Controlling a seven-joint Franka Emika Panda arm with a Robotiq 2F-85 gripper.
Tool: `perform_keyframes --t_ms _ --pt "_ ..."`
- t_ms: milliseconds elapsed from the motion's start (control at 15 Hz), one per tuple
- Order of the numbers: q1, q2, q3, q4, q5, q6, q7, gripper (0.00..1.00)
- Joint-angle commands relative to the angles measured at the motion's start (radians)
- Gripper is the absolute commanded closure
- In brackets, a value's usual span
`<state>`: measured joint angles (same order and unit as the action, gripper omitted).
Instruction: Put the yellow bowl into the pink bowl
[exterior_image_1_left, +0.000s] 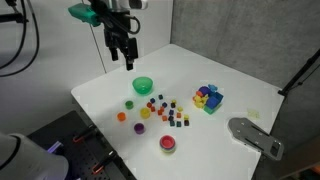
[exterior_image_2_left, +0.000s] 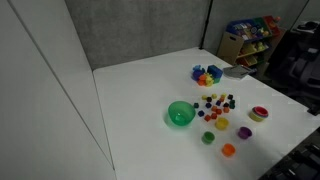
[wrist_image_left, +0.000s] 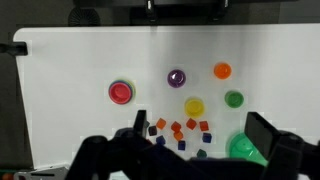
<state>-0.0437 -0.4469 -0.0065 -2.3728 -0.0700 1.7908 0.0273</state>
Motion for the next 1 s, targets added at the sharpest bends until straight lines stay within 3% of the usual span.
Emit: perform_keyframes --t_ms 0,933 --pt "0.021 0.089 0.016 0.009 0.019 0.057 0.031 0.00" --pt "0.057 0.527 0.044 -0.017 0.003 0.477 0.174 0.00"
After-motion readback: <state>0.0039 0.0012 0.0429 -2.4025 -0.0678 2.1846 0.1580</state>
